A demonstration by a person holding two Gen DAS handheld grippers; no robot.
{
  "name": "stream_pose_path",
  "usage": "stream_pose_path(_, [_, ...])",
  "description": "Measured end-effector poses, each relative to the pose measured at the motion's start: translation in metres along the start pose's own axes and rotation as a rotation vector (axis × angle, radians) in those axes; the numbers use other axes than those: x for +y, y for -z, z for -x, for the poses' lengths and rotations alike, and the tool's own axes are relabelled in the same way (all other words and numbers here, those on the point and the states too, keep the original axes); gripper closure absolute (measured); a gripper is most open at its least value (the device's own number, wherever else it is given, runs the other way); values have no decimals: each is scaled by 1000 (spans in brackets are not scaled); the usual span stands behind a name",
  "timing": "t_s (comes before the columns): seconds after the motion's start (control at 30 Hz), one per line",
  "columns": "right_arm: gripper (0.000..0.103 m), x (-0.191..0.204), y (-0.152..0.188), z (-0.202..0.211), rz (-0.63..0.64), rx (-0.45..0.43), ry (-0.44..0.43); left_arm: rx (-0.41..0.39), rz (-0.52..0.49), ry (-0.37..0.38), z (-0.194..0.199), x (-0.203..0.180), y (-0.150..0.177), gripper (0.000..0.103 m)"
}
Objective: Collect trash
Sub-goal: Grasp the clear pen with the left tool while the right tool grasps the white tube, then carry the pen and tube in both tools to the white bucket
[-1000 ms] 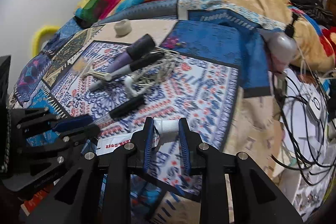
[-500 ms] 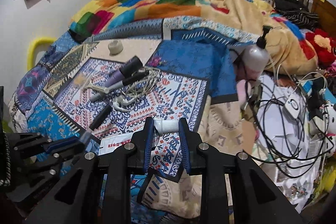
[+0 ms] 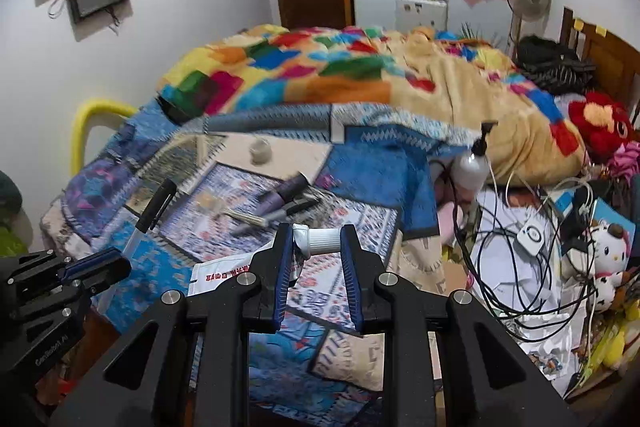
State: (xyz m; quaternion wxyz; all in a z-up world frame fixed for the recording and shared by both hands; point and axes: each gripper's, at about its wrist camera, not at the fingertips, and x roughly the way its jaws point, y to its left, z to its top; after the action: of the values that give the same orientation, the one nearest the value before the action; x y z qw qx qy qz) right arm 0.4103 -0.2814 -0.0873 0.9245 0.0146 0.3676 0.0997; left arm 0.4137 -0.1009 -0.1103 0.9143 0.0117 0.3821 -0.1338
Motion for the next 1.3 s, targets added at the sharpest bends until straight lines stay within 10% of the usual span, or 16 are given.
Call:
stream_pose_path(0.63, [81, 129, 7, 84, 142, -119, -110, -153, 140, -181, 164, 98, 69, 95])
stream_pose_path(1.3, [81, 299, 70, 44, 337, 31, -283, -14, 344, -320, 200, 217, 192, 95])
